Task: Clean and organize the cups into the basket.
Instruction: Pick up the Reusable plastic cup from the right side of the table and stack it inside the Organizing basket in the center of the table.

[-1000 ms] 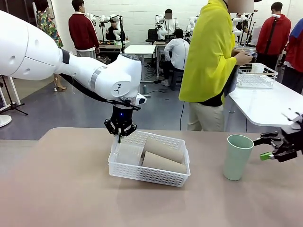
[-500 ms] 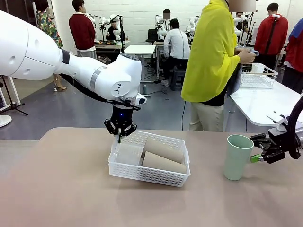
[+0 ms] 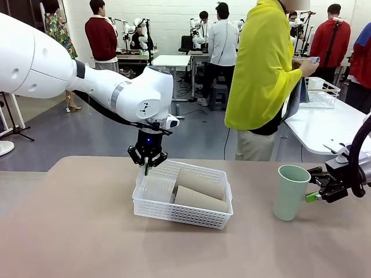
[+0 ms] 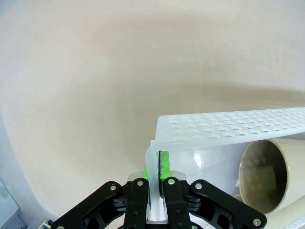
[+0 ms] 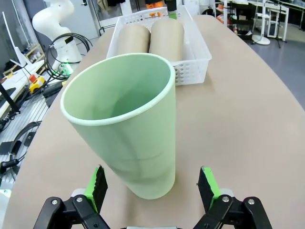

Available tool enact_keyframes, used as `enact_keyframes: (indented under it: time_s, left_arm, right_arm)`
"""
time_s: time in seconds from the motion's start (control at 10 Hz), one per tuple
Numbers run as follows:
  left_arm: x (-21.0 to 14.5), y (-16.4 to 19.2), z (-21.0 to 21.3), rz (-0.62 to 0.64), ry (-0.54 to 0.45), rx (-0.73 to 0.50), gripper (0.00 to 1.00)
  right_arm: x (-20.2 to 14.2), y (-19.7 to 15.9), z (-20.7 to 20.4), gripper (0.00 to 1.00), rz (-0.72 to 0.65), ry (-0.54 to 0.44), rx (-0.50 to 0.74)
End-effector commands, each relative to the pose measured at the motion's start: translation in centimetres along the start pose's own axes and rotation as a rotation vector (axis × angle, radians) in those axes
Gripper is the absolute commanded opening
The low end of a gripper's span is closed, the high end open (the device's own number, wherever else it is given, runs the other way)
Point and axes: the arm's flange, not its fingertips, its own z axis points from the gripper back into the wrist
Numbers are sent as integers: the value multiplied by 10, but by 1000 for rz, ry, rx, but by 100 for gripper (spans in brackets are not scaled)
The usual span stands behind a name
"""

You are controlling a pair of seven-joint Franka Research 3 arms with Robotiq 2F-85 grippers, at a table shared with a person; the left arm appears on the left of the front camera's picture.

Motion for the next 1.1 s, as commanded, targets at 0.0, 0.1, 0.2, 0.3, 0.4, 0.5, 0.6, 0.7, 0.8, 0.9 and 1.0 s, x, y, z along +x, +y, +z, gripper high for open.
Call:
enact_keyframes:
  time_s: [0.0, 0.1, 0.2, 0.3, 0.4, 0.5, 0.6, 0.7, 0.8, 0.9, 1.0]
  left_arm:
    - [-3, 2, -1, -2, -3, -5, 0]
    - [-3, 2, -1, -2, -3, -5, 0]
    - [-3, 2, -1, -2, -3, -5, 0]
    - [-3, 2, -1, -2, -3, -5, 0]
    - [-3, 2, -1, -2, -3, -5, 0]
    - [-3, 2, -1, -2, -3, -5, 0]
    - [-3, 2, -1, -2, -3, -5, 0]
    - [-3, 2, -1, -2, -3, -5, 0]
    - [-3, 2, -1, -2, -3, -5, 0]
    - [-3, 2, -1, -2, -3, -5, 0]
    - [-3, 2, -1, -2, -3, -5, 0]
  right_arm:
    - [0, -8, -1, 100, -22, 4, 46]
    - [-1, -9, -6, 100, -23, 5, 64]
    - [-1, -8, -10, 100, -22, 2, 81]
    - [-1, -9, -15, 100, -22, 8, 92]
    - [-1, -11, -17, 100, -25, 5, 103]
    - [-1, -12, -21, 100, -25, 3, 116]
    - [-1, -13, -24, 100, -21, 5, 124]
    - [1, -13, -30, 100, -17, 6, 135]
    - [3, -13, -34, 100, -10, 5, 146]
    - [6, -12, -40, 100, 9, 9, 151]
    - [10, -12, -45, 100, 24, 9, 160]
